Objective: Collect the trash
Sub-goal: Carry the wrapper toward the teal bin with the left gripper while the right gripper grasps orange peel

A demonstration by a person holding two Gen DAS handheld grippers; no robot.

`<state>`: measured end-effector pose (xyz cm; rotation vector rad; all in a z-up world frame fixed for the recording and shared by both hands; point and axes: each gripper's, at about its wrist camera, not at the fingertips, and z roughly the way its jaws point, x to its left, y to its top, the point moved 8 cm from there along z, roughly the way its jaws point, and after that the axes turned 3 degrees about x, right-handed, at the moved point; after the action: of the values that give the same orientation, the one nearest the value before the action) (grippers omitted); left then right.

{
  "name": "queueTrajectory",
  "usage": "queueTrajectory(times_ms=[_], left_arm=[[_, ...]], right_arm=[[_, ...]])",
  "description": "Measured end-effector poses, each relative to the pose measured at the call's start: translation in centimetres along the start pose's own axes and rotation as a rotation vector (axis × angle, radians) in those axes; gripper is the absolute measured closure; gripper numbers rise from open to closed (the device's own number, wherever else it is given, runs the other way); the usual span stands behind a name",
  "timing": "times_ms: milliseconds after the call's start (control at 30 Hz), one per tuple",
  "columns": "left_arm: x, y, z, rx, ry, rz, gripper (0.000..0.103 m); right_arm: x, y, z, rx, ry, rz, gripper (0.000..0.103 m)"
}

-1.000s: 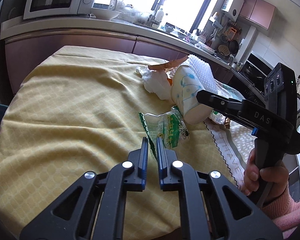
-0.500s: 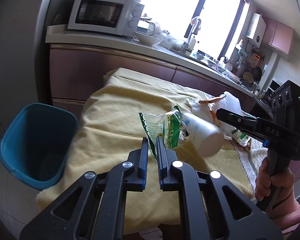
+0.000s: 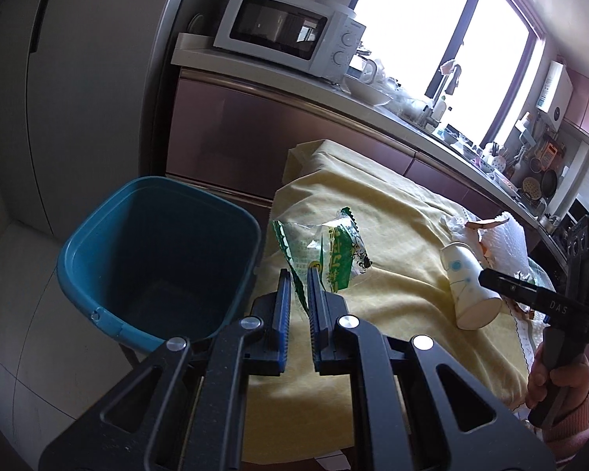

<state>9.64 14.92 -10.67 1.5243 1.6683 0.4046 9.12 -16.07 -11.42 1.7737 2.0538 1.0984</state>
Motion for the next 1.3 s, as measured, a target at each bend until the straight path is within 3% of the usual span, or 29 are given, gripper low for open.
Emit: queueTrajectory(times_ms=[267,567,667,833,900,933,1100,1300], left_arm=[[2.2,-0.3,0.0,0.004,0.017,-0.029,0.094],[1.4,-0.3,0.2,0.002,0.008,-0.011,0.094],[1.1,-0.3,0.3,0.002,0.01,-0.007,0.094],[0.9,-0.3,0.3,0.002,0.016,-0.005,0.094],[0.9,-0.4,0.4,0.006,0.02,-0.006,0.094],[0.9,-0.4,0.4,0.008,0.022,-0.007,0.094],[0.8,-0.3,0.6,0.012,0.031,-0.007,0.094],[0.9,0.1,0.3,0.002,0.051,0.0,0.094]], right_arm=[[0.5,-1.9,0.7,0.059,0.014,0.02,0.031],[-3.8,2.4,-1.0,-0.053,0.082,0.184,0.033],[-5.2,3.1,0.0,-0.032,0.1,0.229,0.047],[-6.8,2.8,2.9,0.053,0.157,0.317,0.059],[-7.0,2.6,3.6,0.073,0.191,0.341,0.079],[-7.0,2.5,3.7,0.078,0.216,0.35,0.083],[-6.9,3.1,2.6,0.025,0.208,0.332,0.09],[-6.0,6.4,-0.7,-0.138,0.124,0.225,0.09]])
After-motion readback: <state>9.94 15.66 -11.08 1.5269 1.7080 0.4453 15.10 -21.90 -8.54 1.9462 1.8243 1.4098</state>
